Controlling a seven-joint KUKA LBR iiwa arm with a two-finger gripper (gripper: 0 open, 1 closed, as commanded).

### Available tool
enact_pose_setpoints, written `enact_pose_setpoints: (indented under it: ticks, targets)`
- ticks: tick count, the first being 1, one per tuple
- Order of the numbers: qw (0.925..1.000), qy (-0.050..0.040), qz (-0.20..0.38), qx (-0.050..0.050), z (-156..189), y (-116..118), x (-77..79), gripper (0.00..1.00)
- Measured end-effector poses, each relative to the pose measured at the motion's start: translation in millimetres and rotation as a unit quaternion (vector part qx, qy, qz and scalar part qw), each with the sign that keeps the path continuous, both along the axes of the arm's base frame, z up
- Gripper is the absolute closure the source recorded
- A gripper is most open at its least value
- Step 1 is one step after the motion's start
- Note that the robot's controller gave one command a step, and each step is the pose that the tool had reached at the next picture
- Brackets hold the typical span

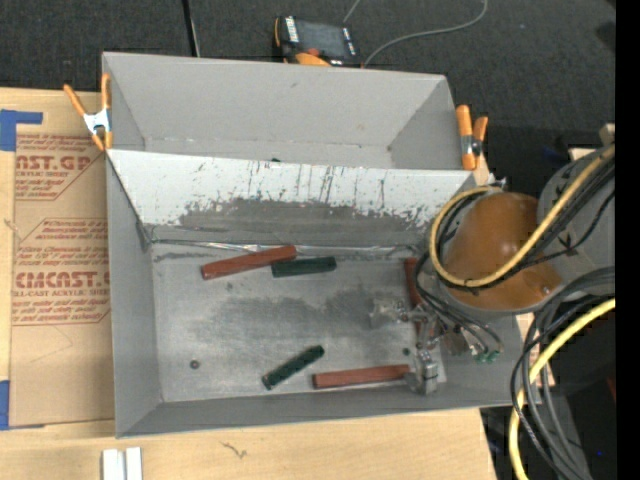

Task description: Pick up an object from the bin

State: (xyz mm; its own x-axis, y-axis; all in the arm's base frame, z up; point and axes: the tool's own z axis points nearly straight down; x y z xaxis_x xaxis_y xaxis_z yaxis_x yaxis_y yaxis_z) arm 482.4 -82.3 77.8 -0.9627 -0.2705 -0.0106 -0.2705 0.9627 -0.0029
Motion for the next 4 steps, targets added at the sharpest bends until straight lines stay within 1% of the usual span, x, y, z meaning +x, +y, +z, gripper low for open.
enact_pose_setpoints:
  ticks: [1, 2, 3, 4]
  targets:
    - [1.0000, -0.0037, -0.005, 0.000, -6, -33, 1.7, 0.00]
    - [0.9909, 0.0025, -0.135, 0.001, 84, -37, 15.4, 0.00]
    - [0.9983, -0.0025, -0.058, 0.001, -8, 13, 1.2, 0.00]
    - [0.9983, 0.0040, -0.059, 0.001, -7, 11, -2.1, 1.00]
